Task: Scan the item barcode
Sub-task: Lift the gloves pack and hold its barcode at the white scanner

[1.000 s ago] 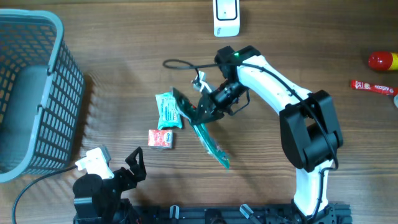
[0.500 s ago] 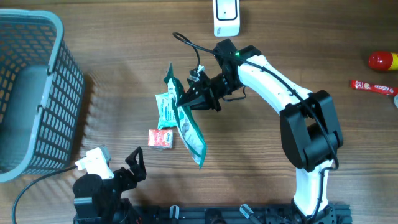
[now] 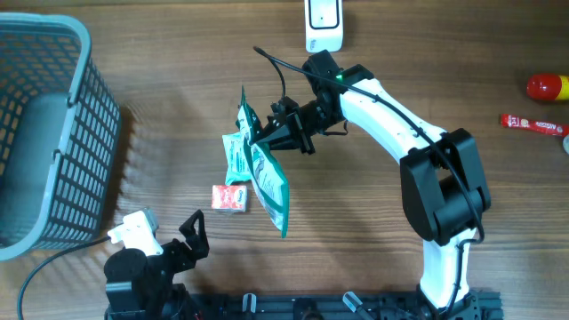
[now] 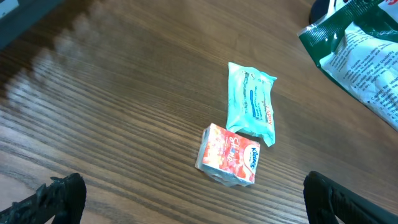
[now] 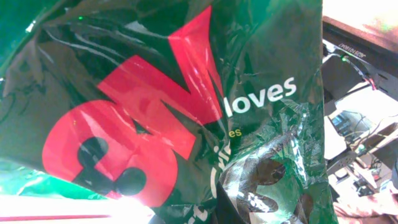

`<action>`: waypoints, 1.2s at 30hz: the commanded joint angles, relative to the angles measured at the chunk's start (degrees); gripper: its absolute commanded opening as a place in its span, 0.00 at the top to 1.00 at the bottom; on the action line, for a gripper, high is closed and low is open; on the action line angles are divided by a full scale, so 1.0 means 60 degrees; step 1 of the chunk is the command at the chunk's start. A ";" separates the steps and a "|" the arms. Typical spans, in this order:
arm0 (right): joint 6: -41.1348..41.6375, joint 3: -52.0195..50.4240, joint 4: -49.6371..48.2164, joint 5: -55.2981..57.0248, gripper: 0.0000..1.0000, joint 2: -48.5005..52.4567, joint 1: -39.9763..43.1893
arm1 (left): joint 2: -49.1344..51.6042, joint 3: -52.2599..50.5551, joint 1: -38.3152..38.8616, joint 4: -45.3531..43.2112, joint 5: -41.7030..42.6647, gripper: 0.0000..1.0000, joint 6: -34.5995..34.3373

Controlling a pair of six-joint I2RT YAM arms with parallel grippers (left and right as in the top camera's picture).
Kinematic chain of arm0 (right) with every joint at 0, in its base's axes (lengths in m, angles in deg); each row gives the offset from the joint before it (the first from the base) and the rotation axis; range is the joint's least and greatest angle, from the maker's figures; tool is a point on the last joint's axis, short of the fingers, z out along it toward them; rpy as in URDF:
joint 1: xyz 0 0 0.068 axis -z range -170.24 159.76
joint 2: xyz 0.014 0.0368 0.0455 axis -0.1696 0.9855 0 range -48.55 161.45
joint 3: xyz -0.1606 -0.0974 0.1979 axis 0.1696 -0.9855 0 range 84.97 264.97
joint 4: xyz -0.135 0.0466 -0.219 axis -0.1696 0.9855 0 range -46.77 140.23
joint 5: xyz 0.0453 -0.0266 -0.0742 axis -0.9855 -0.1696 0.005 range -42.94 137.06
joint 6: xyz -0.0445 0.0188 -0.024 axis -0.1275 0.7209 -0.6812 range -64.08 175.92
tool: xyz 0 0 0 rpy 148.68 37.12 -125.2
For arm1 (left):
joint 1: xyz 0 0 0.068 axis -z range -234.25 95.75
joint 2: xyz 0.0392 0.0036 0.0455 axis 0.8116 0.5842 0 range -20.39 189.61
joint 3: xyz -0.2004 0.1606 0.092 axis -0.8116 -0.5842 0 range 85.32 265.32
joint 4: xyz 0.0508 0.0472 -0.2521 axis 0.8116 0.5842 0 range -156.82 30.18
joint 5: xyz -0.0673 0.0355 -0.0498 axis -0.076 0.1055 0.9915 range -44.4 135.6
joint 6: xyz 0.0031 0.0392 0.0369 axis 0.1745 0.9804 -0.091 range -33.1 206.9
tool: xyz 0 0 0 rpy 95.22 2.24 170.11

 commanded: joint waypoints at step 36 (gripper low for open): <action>-0.8466 0.0102 0.0131 0.6805 0.95 -0.1676 -0.0168 | -0.0058 0.0007 0.0033 -0.0029 0.0113 0.00 -0.0055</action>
